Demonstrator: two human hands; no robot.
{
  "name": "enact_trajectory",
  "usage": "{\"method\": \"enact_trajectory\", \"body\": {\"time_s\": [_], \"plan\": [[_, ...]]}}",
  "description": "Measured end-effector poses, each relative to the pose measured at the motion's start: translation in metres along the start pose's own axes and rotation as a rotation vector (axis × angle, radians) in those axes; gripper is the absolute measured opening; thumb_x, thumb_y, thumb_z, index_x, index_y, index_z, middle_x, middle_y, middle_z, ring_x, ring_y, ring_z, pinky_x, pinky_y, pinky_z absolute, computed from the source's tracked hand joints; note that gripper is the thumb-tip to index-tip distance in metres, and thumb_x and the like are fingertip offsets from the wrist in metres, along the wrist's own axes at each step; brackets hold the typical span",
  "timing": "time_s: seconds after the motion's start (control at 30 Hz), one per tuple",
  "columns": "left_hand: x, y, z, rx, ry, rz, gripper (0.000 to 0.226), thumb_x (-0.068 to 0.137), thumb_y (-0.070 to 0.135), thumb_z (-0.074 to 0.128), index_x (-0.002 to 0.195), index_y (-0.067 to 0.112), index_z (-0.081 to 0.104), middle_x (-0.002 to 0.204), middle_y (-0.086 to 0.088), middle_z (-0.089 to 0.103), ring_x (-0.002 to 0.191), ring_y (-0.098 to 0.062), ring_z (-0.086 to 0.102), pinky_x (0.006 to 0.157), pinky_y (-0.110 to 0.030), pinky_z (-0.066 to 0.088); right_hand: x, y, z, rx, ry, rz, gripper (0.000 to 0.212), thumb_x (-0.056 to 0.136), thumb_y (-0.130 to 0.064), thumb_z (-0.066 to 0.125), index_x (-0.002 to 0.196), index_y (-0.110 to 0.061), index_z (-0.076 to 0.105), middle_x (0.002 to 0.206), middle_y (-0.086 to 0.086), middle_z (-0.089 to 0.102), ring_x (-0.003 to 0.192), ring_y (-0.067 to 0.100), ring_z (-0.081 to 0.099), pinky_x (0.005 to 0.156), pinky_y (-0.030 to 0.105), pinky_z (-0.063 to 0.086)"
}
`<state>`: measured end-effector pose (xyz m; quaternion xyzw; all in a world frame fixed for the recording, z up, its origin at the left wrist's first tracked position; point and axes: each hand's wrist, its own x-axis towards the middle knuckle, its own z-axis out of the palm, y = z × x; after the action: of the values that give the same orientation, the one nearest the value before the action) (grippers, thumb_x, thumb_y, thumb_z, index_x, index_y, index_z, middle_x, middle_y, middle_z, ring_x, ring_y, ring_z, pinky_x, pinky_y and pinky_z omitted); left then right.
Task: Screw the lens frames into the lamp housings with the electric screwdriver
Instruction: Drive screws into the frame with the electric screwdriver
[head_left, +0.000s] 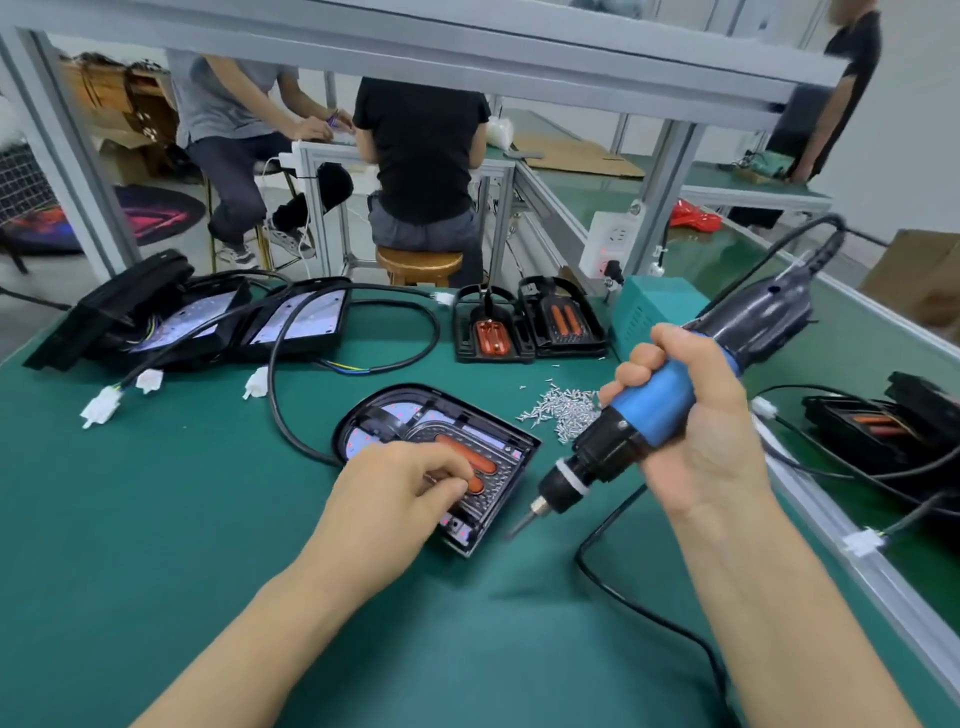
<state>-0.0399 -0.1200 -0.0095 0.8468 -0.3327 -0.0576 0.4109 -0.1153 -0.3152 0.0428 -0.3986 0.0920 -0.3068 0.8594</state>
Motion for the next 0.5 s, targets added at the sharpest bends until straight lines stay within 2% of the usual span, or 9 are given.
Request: {"method": "enact_trajectory", "body": {"time_s": [0.07,0.17,0.23,0.27,0.37,0.5], "plan": [[0.008,0.009,0.004,-0.039,0.047,0.030,0.016,0.085,0.014,0.067,0.077,0.027,0.070,0.065,0.017,0.067,0.063,-0.004,0.061,0.071,-0.026,0.049,0.008,-0.012,-0.006,-0.018,0.047,0.048,0.014,0.091,-0.013,0.056,0.078,-0.016,0.050,0.060,-0.004,0.053,0.049,0.009,0.051,0.053,0.020,0.048],[0.025,0.026,0.014,-0.014,0.087,0.102,0.013,0.084,0.015,0.067,0.079,0.025,0.071,0.057,0.030,0.058,0.057,0.001,0.054,0.062,-0.022,0.041,0.021,-0.027,-0.018,-0.137,0.095,0.121,0.018,0.091,-0.014,0.058,0.074,-0.016,0.052,0.059,-0.003,0.054,0.047,0.009,0.052,0.050,0.021,0.048],[0.038,0.036,0.020,0.031,0.083,0.137,0.009,0.084,0.017,0.066,0.082,0.024,0.072,0.052,0.025,0.055,0.057,-0.001,0.052,0.060,-0.021,0.038,0.030,-0.034,-0.027,-0.281,0.131,0.174,0.017,0.088,-0.019,0.064,0.075,-0.016,0.054,0.059,-0.002,0.055,0.047,0.010,0.053,0.049,0.022,0.048],[0.044,0.041,0.024,0.057,0.077,0.153,0.008,0.084,0.019,0.066,0.084,0.024,0.073,0.054,0.021,0.057,0.059,-0.004,0.053,0.062,-0.023,0.040,0.035,-0.037,-0.031,-0.363,0.144,0.202,0.018,0.087,-0.022,0.067,0.075,-0.015,0.055,0.059,-0.001,0.056,0.046,0.011,0.054,0.048,0.023,0.048],[0.059,0.052,0.037,0.146,0.046,0.173,0.011,0.086,0.022,0.064,0.090,0.025,0.073,0.080,0.009,0.071,0.077,-0.015,0.061,0.074,-0.029,0.047,0.047,-0.042,-0.045,-0.659,0.163,0.267,0.028,0.081,-0.035,0.074,0.077,-0.014,0.057,0.056,0.000,0.060,0.045,0.013,0.057,0.048,0.024,0.050],[0.072,0.060,0.054,0.235,0.037,0.187,0.014,0.089,0.024,0.059,0.095,0.029,0.072,0.091,0.008,0.071,0.087,-0.017,0.060,0.072,-0.028,0.044,0.060,-0.038,-0.066,-1.099,0.184,0.318,0.048,0.072,-0.054,0.078,0.084,-0.011,0.059,0.057,0.003,0.066,0.049,0.016,0.063,0.054,0.027,0.052]]}}
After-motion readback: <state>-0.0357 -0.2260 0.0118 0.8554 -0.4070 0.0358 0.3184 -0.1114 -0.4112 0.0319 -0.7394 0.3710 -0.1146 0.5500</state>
